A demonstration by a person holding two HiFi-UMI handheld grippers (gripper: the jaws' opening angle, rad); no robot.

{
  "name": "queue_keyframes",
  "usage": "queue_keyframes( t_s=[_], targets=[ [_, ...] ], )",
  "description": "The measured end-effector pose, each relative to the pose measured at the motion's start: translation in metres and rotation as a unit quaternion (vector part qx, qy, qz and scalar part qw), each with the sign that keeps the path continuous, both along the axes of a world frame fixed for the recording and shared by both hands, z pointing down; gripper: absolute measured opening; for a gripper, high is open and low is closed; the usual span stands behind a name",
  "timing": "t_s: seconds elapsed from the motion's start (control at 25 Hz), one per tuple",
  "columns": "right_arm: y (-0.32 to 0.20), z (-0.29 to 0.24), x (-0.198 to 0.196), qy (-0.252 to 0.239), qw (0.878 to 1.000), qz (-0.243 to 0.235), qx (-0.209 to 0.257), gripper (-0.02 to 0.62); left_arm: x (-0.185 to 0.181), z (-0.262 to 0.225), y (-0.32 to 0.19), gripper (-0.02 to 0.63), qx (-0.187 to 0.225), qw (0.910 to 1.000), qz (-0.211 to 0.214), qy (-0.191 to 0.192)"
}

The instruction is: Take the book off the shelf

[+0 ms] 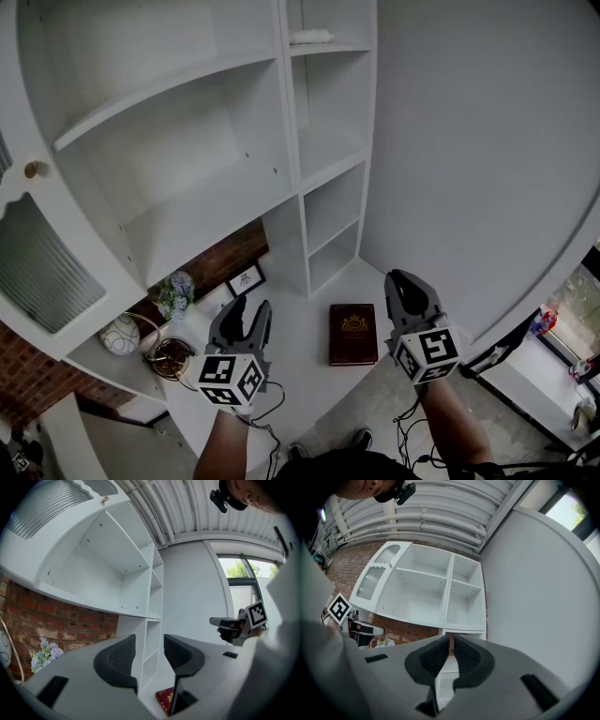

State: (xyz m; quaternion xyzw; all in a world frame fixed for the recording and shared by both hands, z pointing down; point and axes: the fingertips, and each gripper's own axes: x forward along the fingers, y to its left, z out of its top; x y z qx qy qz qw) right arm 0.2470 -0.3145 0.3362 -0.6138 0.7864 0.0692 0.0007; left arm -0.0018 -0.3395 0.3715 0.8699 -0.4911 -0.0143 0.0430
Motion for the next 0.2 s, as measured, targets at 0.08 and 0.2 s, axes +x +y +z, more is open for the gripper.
queue_keyframes(
  t_s=[0.08, 0.2],
  targets=[
    [-0.0002, 0.0005, 0.0004, 0.001, 1.000, 0.000, -0.001, 0.016, 0.0013, -0.0003, -0.0001, 0.186, 0.000, 1.0000, 0.001, -0.001],
    [-0.0004, 0.0011, 0.0013, 0.001, 1.000, 0.000, -0.002, 0.016, 0.0028, -0.0005, -0.0003, 0.186, 0.000, 1.0000, 0.002, -0.002]
  ],
)
